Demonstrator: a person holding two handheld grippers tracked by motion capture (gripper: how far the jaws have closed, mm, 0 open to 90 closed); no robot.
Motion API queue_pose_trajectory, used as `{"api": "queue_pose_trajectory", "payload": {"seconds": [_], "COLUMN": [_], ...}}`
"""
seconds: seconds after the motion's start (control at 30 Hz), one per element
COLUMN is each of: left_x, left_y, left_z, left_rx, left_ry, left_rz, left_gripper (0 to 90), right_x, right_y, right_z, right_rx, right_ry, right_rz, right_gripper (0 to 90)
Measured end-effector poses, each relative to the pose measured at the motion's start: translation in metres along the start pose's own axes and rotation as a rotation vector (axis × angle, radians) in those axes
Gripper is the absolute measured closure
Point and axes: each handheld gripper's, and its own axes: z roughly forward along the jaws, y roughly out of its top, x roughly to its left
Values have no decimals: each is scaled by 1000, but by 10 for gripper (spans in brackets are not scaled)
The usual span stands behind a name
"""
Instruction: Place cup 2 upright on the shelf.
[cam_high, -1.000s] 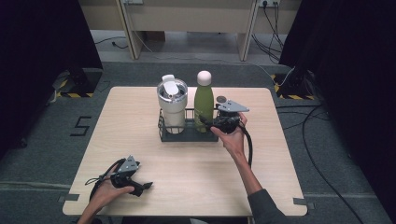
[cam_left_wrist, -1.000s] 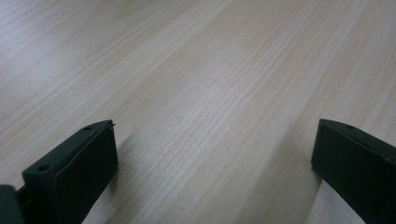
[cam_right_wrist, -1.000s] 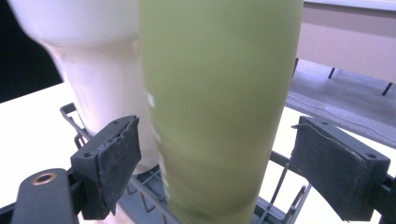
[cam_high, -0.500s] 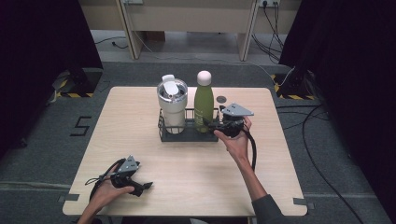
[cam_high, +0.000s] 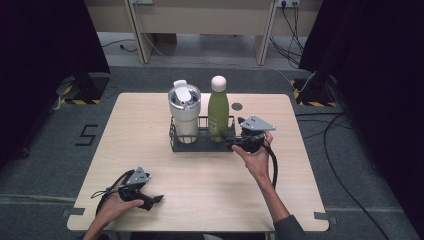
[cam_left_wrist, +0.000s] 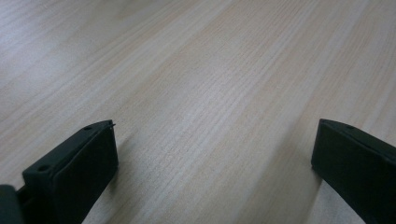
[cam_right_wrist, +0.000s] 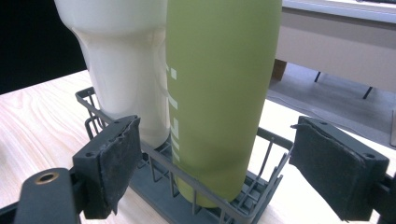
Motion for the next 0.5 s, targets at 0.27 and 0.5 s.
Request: {"api": "queue_pose_trajectory", "payload": {"seconds": [0.27, 0.5], "left_x": [0, 0], "left_y": [0, 0], "left_z": [0, 0], "left_rx": [0, 0], "left_ry": [0, 0], "left_rz": [0, 0], "left_gripper": [0, 0], "right_x": [1, 2], "right_y": [-1, -5], "right_z": [-8, -15], "right_rx": [-13, -17], "right_ry": [-8, -7], "right_rz": [3, 14], "right_gripper": [161, 160]}}
